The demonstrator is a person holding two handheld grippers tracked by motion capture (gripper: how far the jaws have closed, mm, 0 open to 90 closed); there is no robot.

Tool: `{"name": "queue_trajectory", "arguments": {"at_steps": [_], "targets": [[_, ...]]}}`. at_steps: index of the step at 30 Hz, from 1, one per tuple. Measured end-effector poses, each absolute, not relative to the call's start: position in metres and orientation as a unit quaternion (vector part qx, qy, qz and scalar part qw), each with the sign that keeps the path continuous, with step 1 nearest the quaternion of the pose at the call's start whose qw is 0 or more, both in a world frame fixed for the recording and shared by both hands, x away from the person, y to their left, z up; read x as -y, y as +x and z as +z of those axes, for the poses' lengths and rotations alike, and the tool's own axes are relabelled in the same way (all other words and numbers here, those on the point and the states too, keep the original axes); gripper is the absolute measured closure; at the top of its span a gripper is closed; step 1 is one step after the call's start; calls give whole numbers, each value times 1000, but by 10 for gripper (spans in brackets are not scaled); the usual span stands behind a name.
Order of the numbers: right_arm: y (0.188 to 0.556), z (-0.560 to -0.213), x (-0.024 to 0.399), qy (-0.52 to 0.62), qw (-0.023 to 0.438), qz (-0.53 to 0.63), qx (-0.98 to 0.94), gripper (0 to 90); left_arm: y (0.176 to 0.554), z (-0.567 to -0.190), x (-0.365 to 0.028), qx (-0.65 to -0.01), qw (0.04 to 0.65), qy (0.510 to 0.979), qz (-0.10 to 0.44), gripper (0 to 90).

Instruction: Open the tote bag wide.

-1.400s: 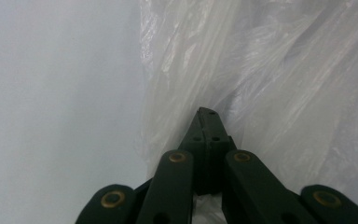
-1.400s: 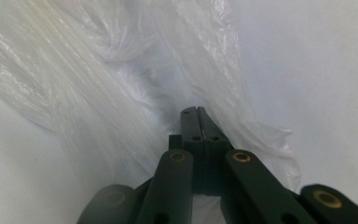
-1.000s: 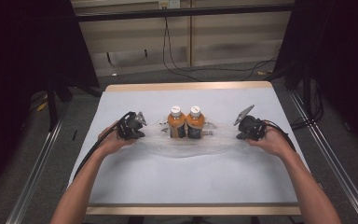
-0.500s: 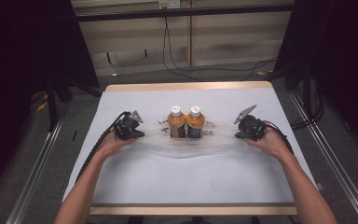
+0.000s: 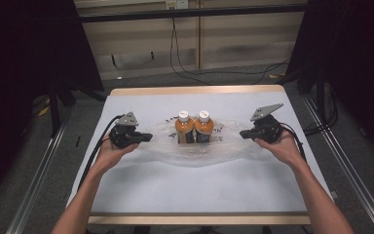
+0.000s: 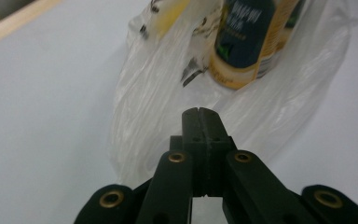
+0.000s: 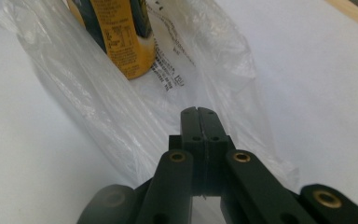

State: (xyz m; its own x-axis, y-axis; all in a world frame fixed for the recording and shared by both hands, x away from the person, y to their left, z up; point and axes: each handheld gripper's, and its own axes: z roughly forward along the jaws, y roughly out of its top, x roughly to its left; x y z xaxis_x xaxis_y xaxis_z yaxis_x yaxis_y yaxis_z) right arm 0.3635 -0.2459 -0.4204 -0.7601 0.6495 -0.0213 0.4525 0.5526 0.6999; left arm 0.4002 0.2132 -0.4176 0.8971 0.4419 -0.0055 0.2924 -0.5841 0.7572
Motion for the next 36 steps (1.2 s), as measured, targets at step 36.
{"name": "queue_trajectory", "arguments": {"at_steps": [36], "targets": [[449,-443,148,286,49,306,-907,900,381,-450,-54,-68,262,957,101,900]]}}
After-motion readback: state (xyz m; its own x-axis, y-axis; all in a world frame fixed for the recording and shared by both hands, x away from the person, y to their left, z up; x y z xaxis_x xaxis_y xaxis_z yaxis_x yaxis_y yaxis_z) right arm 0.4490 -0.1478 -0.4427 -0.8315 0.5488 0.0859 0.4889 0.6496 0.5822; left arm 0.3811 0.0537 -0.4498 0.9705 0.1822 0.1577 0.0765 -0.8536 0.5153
